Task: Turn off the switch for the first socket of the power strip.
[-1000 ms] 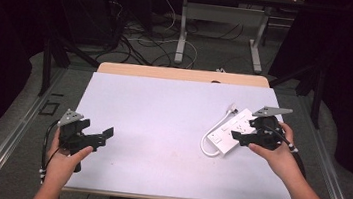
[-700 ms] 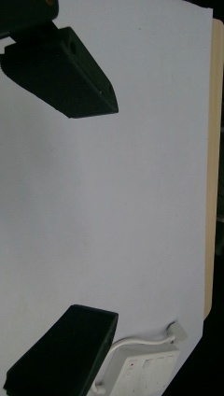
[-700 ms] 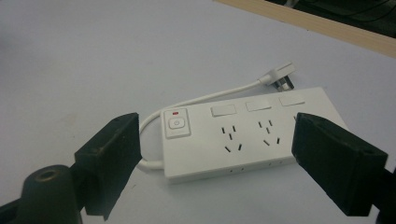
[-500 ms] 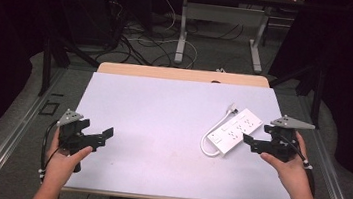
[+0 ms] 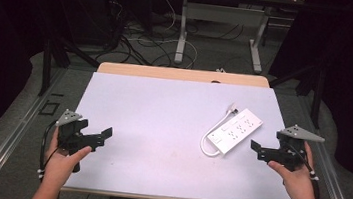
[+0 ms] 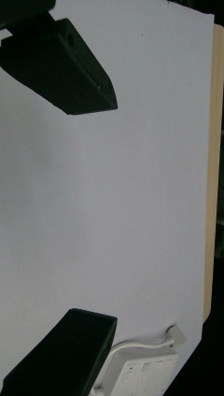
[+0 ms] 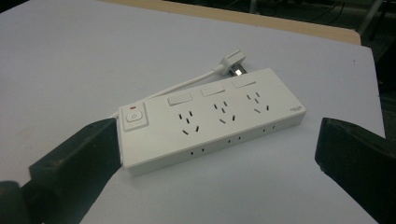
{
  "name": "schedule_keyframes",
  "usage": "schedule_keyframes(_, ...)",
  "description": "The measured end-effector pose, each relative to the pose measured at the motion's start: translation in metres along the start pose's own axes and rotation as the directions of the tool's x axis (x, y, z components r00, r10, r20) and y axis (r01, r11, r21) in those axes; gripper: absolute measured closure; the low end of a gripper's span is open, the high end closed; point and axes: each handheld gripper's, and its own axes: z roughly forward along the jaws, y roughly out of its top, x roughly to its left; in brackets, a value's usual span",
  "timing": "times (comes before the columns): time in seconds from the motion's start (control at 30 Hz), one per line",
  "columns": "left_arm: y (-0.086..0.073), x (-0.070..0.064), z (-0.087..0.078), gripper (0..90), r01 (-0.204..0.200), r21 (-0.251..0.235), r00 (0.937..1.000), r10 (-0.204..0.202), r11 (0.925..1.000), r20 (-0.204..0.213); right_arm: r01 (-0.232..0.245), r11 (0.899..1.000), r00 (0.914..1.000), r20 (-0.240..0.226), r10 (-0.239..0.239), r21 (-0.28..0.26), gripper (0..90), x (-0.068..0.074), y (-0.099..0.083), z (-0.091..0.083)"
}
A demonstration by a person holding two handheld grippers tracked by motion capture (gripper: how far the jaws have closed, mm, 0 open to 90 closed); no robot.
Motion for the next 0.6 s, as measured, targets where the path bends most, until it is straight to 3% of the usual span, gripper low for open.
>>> schedule_keyframes(0.6,-0.003,0.002,0.000,0.2,-0.002,-0.007,1.0000,0.002,1.0000,0.002,-0.019,1.000,0.9997,0.016,0.020,-0.024,0.0,-0.004,-0.014,0.002)
